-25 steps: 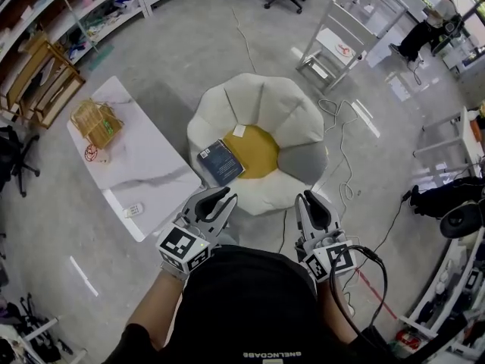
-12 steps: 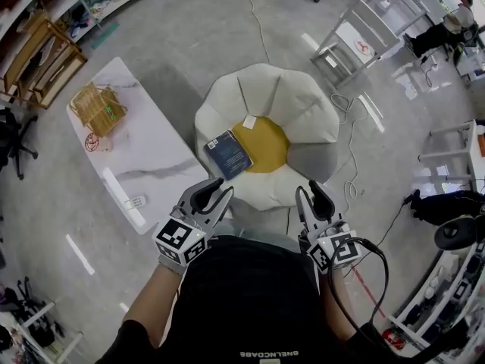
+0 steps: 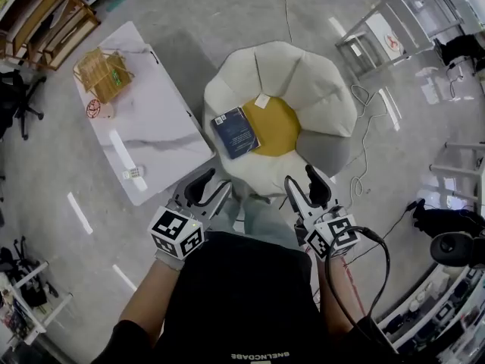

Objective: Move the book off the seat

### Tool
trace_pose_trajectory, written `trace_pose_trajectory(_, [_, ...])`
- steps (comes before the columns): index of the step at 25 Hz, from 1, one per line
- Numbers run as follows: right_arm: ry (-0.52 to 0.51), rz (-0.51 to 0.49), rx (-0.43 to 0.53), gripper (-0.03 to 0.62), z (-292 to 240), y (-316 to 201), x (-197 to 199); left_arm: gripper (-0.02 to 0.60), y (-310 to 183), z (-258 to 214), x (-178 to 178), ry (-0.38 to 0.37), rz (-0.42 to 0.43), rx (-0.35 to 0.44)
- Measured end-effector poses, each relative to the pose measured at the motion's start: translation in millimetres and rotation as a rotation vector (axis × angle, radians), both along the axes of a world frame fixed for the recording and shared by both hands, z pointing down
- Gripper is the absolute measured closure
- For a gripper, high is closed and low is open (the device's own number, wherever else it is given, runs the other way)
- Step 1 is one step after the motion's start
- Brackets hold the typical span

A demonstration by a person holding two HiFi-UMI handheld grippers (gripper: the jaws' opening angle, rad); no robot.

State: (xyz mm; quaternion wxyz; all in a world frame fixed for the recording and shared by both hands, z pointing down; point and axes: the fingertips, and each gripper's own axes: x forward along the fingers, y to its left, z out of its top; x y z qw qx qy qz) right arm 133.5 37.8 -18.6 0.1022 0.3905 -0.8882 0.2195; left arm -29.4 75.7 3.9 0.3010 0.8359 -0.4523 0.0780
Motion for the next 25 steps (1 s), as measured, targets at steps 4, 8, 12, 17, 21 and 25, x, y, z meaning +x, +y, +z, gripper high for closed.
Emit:
trace_pose_trajectory(4, [-0.002, -0.058, -0.077, 0.338, 65.0, 9.6, 18.6, 0.398, 0.5, 33.1, 0.2, -0.031, -0.05, -0.091])
trace_pose_trajectory(8, [-0.017, -0.116, -0.136, 0.326, 82.0, -1.9, 0.2, 0.385, -0.2, 72.6, -2.3, -0.045, -0.103, -0.168])
trace_pose_trajectory(12, [-0.002, -0.144, -0.162, 0.316, 106.8, -23.7, -10.6, 0.38, -0.9, 102.5, -1.7, -0.033, -0.145, -0.201])
trace_pose_trajectory(17, [0.047, -0.175, -0.197, 0.31, 159.3, -35.8, -13.8, 0.374, -6.7, 139.7, -2.1, -0.041, -0.165, -0.214])
trace_pose_trajectory(21, [0.055, -0.211, -0.226, 0.309, 195.4, -44.6, -27.9, 0.371, -15.0, 171.3, 0.3, -0.063, -0.154, -0.199])
trace_pose_trajectory(25, [0.09, -0.223, -0.248, 0.304, 241.4, -50.5, -26.0, 0.367, -21.6, 206.1, 2.4, -0.06, -0.154, -0.214])
